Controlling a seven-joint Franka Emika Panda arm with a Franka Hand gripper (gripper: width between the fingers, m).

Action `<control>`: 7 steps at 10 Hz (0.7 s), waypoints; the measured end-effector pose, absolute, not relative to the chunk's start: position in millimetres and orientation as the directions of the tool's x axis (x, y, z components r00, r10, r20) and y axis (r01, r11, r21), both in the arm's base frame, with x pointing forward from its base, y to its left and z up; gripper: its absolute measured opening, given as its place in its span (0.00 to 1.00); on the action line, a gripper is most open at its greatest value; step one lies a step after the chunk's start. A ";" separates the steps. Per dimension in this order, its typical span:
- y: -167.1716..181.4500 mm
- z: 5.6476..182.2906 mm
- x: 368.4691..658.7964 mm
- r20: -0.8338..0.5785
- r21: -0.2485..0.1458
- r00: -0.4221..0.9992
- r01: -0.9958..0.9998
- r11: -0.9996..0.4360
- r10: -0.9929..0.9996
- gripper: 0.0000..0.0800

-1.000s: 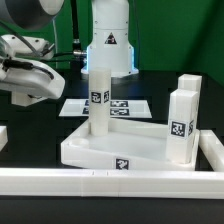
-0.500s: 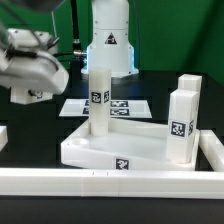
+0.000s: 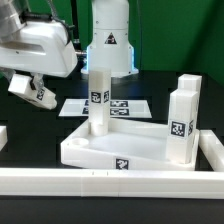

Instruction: Assemble desk

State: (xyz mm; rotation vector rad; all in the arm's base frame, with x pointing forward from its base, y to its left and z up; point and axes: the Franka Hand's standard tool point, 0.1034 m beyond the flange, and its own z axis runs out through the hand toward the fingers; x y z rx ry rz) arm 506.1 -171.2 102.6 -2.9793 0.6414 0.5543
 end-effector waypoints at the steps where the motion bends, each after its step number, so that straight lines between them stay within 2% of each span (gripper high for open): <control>1: -168.1 103.3 507.5 -0.277 0.027 0.877 -0.401 -0.916 -0.392 0.36; 5: -123.7 124.9 535.1 -0.018 0.007 0.922 -0.387 -0.922 -0.387 0.36; 7: -127.5 121.2 538.3 0.149 0.023 0.919 -0.373 -0.927 -0.366 0.36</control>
Offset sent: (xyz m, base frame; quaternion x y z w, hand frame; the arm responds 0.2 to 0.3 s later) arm 0.0190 0.0470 0.0330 -0.0050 0.1560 0.0266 0.9874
